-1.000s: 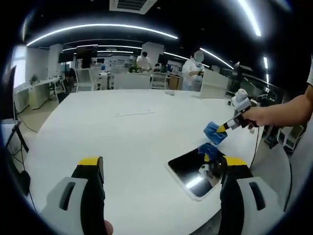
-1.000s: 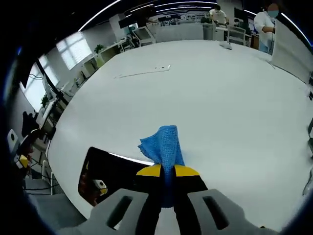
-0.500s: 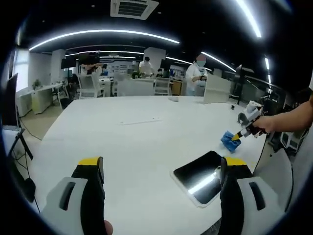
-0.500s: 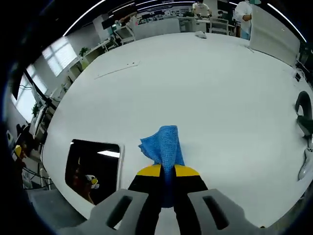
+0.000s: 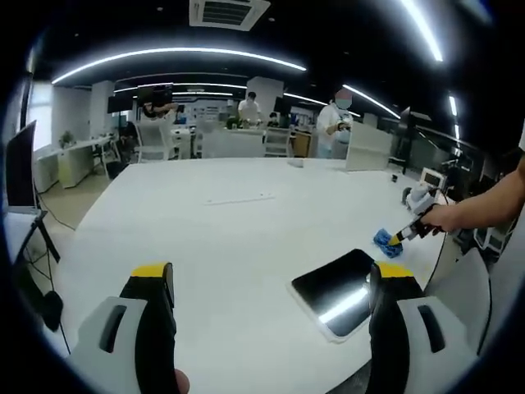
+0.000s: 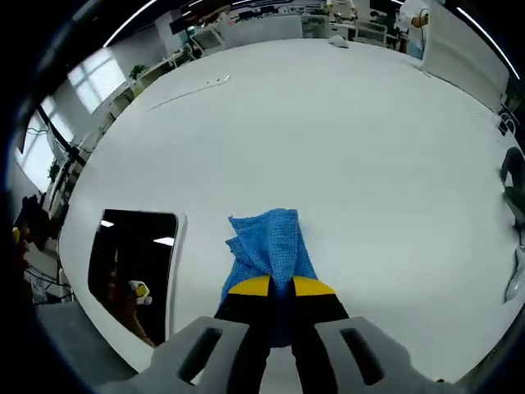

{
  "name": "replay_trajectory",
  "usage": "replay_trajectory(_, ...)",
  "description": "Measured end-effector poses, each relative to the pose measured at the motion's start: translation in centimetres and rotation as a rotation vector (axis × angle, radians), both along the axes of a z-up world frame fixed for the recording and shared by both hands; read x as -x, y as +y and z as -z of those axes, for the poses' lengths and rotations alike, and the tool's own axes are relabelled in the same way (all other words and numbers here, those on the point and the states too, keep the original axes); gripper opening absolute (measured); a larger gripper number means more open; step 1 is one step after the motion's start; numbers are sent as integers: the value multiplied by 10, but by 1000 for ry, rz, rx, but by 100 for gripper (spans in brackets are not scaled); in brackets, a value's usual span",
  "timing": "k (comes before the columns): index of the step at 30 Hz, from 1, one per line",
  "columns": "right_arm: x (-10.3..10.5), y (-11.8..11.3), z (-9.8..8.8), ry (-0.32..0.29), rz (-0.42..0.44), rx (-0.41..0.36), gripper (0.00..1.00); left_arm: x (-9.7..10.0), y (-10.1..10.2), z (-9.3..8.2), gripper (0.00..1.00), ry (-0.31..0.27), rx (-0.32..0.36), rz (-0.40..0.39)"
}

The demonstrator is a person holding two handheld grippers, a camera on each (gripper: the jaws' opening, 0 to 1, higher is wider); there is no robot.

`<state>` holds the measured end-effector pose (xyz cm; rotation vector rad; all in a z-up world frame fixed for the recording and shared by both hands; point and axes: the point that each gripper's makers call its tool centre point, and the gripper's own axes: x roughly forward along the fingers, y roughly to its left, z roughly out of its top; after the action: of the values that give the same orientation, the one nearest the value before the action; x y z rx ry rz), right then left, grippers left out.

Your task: Wipe the mirror surface with the cleaning cloth until all visible marks leave the cleaned area.

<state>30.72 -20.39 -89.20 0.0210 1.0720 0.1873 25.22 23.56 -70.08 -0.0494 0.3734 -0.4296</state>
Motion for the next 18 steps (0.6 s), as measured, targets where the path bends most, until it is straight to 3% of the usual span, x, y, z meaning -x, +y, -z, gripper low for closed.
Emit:
replay_trajectory(4, -2, -1, 2, 5, -53, 34, 2, 2, -1, 2, 99, 3, 0, -7)
replay_trajectory(6, -5, -3, 5, 11, -12, -4, 2, 3, -2, 3, 99, 4, -2, -9)
replay_trajectory(11, -6, -4, 7, -13, -38, -17, 4, 4, -8, 2, 99, 1, -1, -14)
replay_trajectory(14, -6, 6, 1, -26, -53, -92, 20, 7, -11, 2, 99, 2, -9, -11)
replay_trajectory(16, -15, 3, -13, -115, -92, -55, 42, 8, -11, 2, 99, 2, -13, -16)
replay_trajectory(18, -19, 3, -31, -164, -84, -87, 50, 10, -10, 2, 99, 2, -16, -21)
